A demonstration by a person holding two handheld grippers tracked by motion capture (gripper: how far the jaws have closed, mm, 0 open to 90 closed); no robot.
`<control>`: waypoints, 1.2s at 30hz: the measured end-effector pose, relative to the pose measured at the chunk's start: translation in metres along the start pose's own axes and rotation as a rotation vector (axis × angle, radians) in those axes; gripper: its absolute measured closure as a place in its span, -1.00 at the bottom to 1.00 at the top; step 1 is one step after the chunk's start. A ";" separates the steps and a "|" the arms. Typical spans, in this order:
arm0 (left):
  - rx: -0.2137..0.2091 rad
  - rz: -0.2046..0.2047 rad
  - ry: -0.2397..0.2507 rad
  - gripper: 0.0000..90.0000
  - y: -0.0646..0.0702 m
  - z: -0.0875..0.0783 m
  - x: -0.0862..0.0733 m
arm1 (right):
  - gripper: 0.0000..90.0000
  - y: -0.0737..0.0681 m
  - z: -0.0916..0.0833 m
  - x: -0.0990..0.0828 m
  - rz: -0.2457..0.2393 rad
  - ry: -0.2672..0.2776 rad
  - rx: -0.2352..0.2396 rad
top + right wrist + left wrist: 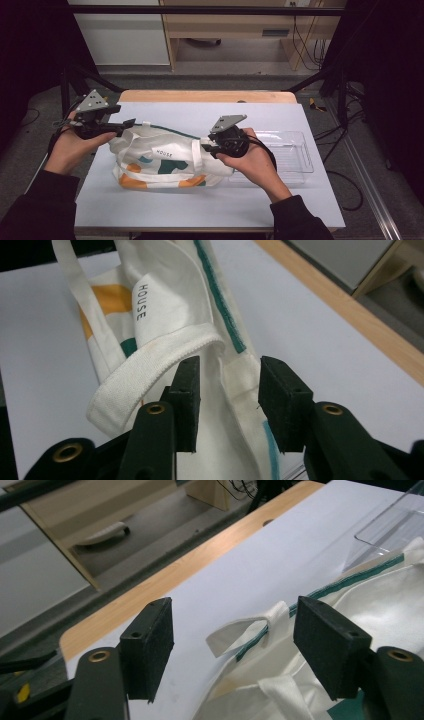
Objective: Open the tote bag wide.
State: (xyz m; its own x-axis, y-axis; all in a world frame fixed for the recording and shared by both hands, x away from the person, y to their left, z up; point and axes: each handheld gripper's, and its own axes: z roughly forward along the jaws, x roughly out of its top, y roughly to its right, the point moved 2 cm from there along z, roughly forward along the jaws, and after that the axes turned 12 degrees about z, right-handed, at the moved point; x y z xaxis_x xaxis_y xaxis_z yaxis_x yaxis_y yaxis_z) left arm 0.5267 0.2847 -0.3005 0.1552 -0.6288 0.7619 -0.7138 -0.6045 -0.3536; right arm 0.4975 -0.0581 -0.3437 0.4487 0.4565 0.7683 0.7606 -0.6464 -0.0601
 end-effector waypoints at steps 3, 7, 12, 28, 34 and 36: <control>-0.019 0.024 -0.032 -0.25 -0.001 0.008 0.002 | 0.34 0.002 0.004 0.000 -0.008 -0.025 -0.008; -0.050 0.024 -0.038 -0.20 0.000 0.016 0.005 | 0.34 0.001 0.010 0.001 -0.013 -0.052 0.014; -0.077 0.045 -0.065 -0.20 0.004 0.027 0.009 | 0.19 -0.003 0.022 0.005 -0.021 -0.072 0.005; -0.096 0.102 -0.179 0.23 0.028 0.045 0.013 | 0.66 -0.034 0.032 0.001 -0.073 -0.048 -0.026; -0.111 0.112 -0.199 0.54 0.026 0.045 0.011 | 0.84 -0.038 0.029 0.002 -0.058 -0.031 -0.030; -0.118 0.100 -0.192 0.62 0.026 0.047 0.011 | 0.85 -0.040 0.028 0.001 -0.066 -0.029 -0.031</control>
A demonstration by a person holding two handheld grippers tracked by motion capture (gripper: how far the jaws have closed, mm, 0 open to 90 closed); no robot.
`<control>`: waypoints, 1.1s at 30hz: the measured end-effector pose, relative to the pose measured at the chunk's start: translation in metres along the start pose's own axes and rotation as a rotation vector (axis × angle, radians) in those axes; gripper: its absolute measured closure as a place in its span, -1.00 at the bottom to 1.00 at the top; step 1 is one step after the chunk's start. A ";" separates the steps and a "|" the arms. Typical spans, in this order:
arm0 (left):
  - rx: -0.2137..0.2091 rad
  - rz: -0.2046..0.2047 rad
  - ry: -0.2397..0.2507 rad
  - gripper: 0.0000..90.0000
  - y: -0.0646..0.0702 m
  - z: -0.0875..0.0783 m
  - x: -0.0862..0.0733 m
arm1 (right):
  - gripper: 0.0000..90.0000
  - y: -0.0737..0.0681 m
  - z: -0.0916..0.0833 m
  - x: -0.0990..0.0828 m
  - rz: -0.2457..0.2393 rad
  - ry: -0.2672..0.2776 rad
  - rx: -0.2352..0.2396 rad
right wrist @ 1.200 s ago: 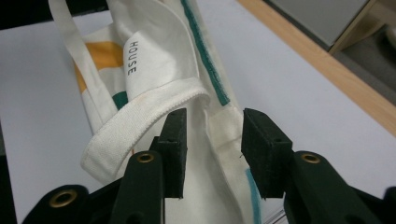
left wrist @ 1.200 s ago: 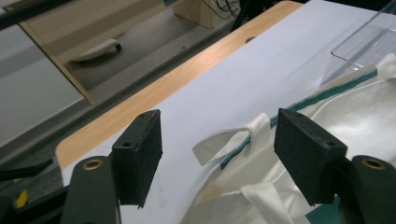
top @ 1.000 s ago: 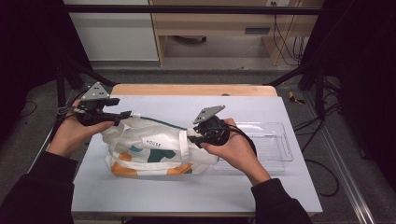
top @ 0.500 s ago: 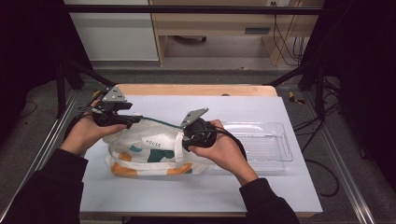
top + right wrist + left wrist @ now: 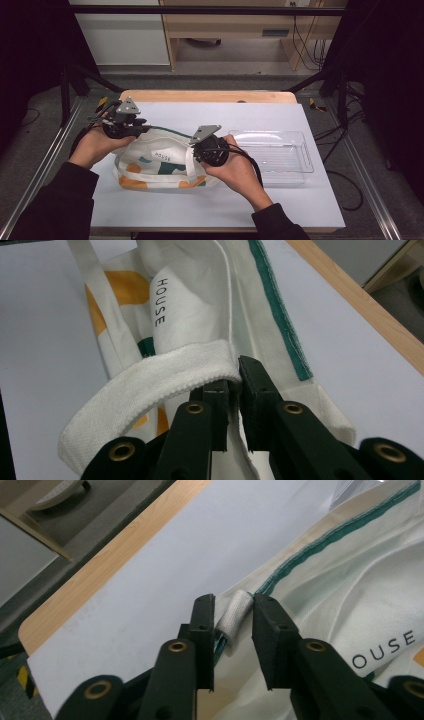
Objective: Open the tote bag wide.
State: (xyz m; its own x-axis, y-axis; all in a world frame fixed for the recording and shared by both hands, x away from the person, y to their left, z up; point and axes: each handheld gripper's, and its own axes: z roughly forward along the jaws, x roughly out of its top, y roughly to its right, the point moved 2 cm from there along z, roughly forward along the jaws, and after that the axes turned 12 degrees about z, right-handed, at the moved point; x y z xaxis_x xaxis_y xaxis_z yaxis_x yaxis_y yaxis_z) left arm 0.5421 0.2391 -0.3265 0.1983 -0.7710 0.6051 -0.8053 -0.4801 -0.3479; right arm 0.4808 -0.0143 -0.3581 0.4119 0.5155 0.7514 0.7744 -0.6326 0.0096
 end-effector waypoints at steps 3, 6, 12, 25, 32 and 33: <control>-0.005 0.007 -0.015 0.75 0.000 0.001 0.002 | 0.85 -0.007 -0.004 -0.003 -0.002 0.013 0.010; -0.002 0.011 -0.021 0.79 -0.001 0.001 0.004 | 0.85 -0.011 -0.007 -0.006 -0.006 0.025 0.022; -0.011 0.002 -0.027 0.82 -0.007 -0.002 0.008 | 0.86 -0.028 -0.010 -0.021 -0.009 0.045 0.051; 0.025 -0.007 -0.006 0.85 -0.019 -0.002 0.023 | 0.87 -0.047 -0.016 -0.064 -0.008 0.051 0.099; 0.038 -0.001 -0.012 0.85 -0.019 -0.002 0.023 | 0.87 -0.049 -0.016 -0.082 0.002 0.052 0.100; 0.037 -0.003 -0.006 0.85 -0.020 -0.001 0.023 | 0.87 -0.049 -0.016 -0.085 0.004 0.049 0.101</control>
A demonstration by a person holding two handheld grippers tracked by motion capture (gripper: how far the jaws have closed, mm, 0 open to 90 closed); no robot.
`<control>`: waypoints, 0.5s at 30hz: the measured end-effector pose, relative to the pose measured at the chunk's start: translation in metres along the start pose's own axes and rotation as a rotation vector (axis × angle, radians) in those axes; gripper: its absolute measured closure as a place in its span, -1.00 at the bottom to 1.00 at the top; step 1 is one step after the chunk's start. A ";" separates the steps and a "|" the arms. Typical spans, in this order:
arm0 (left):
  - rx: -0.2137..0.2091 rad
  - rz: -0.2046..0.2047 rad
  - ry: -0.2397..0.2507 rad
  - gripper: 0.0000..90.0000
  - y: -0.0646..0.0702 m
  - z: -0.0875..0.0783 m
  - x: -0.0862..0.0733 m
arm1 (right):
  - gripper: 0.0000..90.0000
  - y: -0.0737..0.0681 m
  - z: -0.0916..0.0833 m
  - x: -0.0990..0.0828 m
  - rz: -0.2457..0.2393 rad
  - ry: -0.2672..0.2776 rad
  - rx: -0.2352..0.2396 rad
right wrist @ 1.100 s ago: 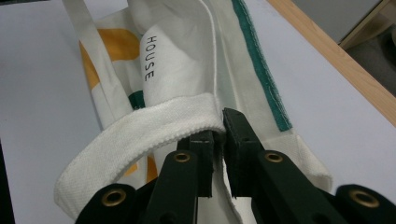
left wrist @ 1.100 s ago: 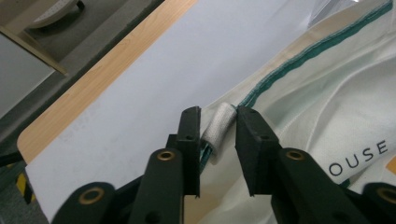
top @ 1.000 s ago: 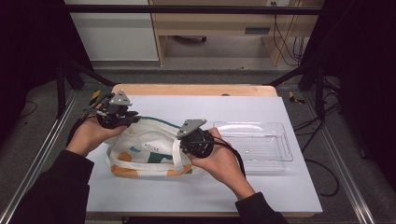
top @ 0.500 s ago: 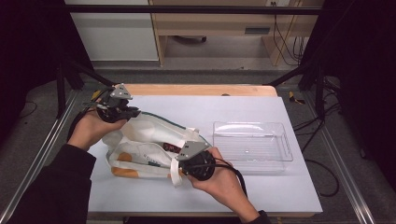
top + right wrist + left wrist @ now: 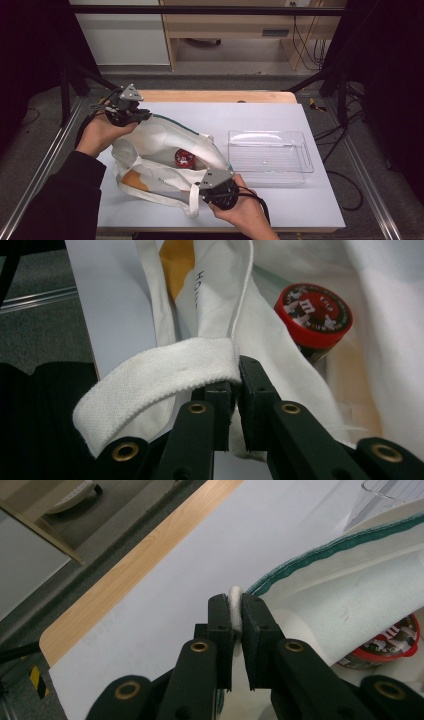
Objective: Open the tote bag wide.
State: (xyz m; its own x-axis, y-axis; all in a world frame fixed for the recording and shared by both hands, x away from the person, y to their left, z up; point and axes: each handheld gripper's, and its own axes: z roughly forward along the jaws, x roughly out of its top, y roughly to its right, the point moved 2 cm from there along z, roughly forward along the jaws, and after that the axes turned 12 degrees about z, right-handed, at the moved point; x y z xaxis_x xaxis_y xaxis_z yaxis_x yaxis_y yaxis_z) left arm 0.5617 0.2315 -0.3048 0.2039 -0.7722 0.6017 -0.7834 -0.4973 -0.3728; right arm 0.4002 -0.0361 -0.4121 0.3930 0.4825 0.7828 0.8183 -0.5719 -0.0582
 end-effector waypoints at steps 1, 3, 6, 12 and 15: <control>0.009 -0.006 0.005 0.85 -0.002 0.000 0.000 | 0.87 0.000 0.001 -0.004 0.007 0.003 0.002; 0.012 -0.009 0.007 0.86 -0.002 0.001 0.000 | 0.87 0.000 0.003 -0.010 0.014 0.004 0.004; 0.018 -0.014 0.008 0.86 -0.004 0.005 -0.001 | 0.87 0.000 0.005 -0.013 0.013 -0.001 0.005; 0.039 -0.047 0.055 0.86 -0.006 0.016 -0.009 | 0.87 0.003 0.008 -0.019 0.016 0.003 0.013; 0.046 -0.047 0.064 0.86 -0.006 0.020 -0.012 | 0.87 0.003 0.011 -0.023 0.015 0.007 0.012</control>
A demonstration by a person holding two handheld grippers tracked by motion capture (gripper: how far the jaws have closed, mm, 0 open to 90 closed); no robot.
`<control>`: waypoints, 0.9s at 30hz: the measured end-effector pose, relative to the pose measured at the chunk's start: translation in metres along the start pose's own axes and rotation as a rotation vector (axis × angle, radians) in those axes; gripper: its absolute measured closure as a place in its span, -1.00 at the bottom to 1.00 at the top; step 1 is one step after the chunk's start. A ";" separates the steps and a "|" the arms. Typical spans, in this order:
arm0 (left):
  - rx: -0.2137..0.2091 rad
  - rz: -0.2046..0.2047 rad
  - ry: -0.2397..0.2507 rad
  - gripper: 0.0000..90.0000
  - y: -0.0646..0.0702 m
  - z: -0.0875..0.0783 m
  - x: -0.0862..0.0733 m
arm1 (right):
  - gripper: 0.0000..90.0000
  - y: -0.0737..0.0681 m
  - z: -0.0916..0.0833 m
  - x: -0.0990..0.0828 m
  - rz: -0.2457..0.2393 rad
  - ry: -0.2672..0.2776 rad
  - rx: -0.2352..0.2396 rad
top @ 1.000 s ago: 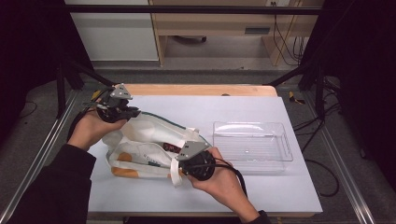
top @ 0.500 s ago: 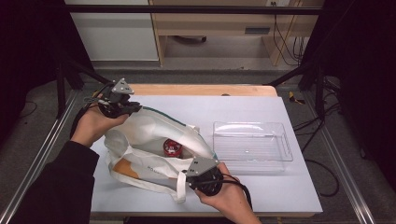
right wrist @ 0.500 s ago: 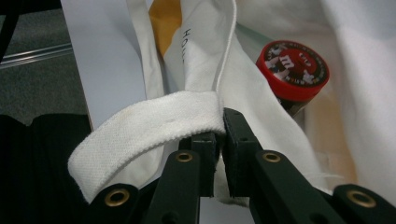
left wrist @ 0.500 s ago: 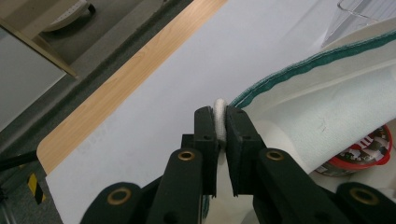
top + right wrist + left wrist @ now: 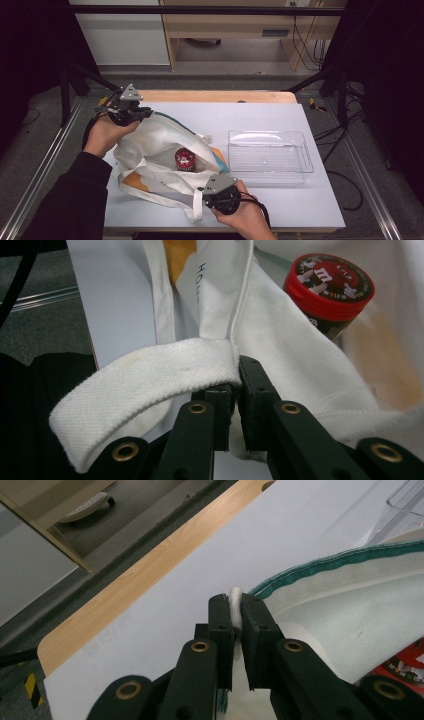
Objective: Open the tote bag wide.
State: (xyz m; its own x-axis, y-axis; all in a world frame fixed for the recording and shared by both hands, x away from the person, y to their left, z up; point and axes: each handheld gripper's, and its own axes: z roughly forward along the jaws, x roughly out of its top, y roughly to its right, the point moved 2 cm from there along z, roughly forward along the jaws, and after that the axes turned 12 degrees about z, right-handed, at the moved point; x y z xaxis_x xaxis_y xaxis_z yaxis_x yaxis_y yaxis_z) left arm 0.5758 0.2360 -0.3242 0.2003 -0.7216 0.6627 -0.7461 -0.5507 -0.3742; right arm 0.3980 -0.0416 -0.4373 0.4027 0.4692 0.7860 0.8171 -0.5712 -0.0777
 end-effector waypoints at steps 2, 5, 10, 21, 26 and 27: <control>0.016 -0.012 0.015 0.86 -0.001 0.002 -0.004 | 0.87 0.000 0.004 -0.005 0.003 -0.011 -0.002; 0.037 -0.006 0.018 0.86 -0.004 0.002 -0.005 | 0.87 -0.001 0.005 -0.006 0.004 -0.011 -0.006; 0.067 -0.021 0.037 0.87 -0.008 0.001 -0.004 | 0.87 -0.003 0.003 -0.007 0.000 -0.004 -0.003; 0.099 -0.027 0.028 0.87 -0.016 0.018 -0.008 | 0.87 -0.001 0.004 -0.014 -0.003 -0.030 0.006; 0.095 -0.040 0.028 0.87 -0.016 0.031 -0.013 | 0.87 0.000 0.011 -0.019 0.004 -0.047 0.006; 0.096 -0.039 0.029 0.87 -0.015 0.032 -0.013 | 0.87 -0.002 0.013 -0.021 0.005 -0.057 0.004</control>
State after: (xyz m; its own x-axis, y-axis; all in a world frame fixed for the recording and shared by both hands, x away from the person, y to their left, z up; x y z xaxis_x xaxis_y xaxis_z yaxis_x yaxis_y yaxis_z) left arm 0.6047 0.2402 -0.3484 0.2087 -0.6870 0.6960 -0.6733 -0.6171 -0.4072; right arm 0.3937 -0.0416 -0.4611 0.4294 0.5038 0.7496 0.8165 -0.5713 -0.0837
